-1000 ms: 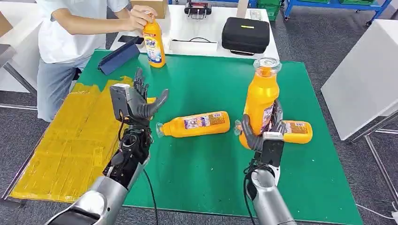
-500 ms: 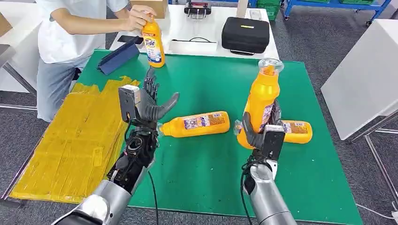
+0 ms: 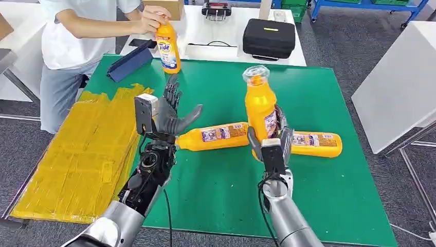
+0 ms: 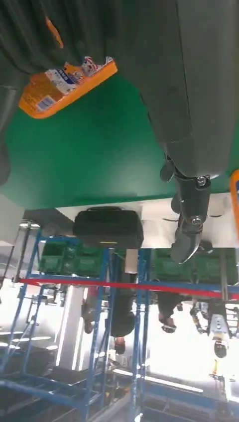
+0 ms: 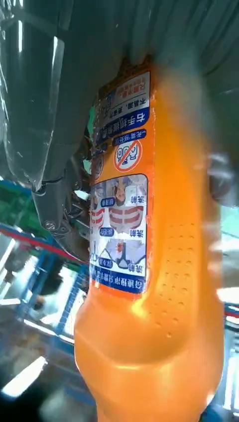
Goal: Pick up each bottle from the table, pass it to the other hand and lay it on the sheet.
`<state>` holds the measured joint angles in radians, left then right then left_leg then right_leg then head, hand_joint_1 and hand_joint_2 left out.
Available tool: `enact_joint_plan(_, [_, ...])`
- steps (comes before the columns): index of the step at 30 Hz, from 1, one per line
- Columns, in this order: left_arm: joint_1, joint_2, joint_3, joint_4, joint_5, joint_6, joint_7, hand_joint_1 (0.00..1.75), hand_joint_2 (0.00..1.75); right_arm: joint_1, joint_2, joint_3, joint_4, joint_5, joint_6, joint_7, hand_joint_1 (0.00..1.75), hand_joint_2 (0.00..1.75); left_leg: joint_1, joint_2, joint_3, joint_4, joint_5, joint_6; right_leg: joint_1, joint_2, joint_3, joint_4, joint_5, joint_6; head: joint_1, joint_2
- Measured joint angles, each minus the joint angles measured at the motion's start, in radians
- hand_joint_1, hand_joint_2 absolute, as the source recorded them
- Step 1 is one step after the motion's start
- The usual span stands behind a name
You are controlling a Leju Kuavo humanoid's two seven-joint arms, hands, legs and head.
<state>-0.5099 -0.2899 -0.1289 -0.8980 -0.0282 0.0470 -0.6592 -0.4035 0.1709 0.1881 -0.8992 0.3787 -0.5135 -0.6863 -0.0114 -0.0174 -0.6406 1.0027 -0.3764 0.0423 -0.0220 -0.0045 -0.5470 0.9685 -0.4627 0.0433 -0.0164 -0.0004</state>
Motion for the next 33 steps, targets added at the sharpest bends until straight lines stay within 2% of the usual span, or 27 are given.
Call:
enact_joint_plan(11, [0.013, -0.006, -0.041, -0.019, -0.025, -0.086, 0.024, 0.00, 1.75, -0.006, 0.005, 0.034, 0.026, 0.104, 0.030, 0.032, 1.75, 1.75, 0.000, 0.000, 0.000, 0.000, 0.000, 0.000, 0.000, 0.000, 0.000, 0.000, 0.000, 0.000, 0.000, 0.000])
enact_joint_plan(19, [0.019, -0.006, -0.054, -0.033, -0.027, -0.098, 0.030, 0.00, 1.75, -0.013, 0.008, 0.043, 0.039, 0.108, 0.031, 0.033, 1.75, 1.75, 0.000, 0.000, 0.000, 0.000, 0.000, 0.000, 0.000, 0.000, 0.000, 0.000, 0.000, 0.000, 0.000, 0.000])
enact_joint_plan(33, [0.037, -0.006, -0.103, -0.079, -0.051, -0.227, 0.081, 0.00, 1.75, -0.013, 0.010, 0.043, 0.042, 0.162, 0.044, 0.068, 1.75, 1.75, 0.000, 0.000, 0.000, 0.000, 0.000, 0.000, 0.000, 0.000, 0.000, 0.000, 0.000, 0.000, 0.000, 0.000])
